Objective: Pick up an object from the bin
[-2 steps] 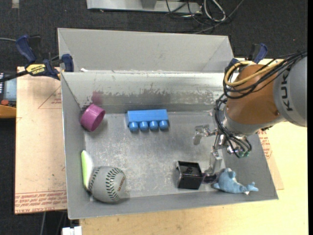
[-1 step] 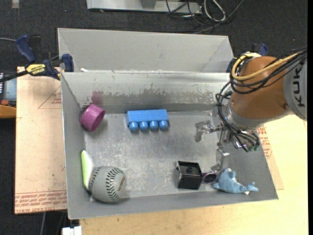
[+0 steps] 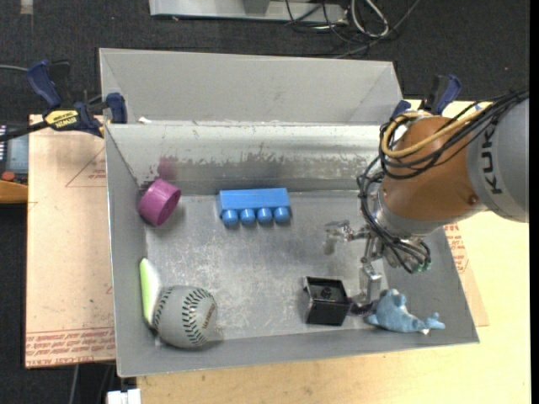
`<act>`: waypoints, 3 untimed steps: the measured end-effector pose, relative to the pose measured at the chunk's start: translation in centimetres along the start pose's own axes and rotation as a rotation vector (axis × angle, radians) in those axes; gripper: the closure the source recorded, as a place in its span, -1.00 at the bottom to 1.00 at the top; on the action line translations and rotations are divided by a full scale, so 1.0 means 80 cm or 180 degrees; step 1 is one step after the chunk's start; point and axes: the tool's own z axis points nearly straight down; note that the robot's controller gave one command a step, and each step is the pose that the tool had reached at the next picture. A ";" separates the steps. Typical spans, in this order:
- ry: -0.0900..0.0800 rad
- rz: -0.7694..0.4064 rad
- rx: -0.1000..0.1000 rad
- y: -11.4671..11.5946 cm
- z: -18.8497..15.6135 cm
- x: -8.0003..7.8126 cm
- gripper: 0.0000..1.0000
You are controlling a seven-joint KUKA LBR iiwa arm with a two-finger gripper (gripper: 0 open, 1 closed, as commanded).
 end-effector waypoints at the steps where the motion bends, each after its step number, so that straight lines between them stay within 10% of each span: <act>1: 0.0013 0.0530 -0.0003 0.022 0.008 0.001 -1.00; 2: 0.0000 0.0115 -0.0003 0.040 0.031 0.016 -1.00; 3: 0.0008 0.0542 -0.0005 0.061 0.065 0.014 -1.00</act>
Offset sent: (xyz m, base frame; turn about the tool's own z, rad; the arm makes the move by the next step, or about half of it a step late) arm -0.0317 0.0328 -0.0368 0.0964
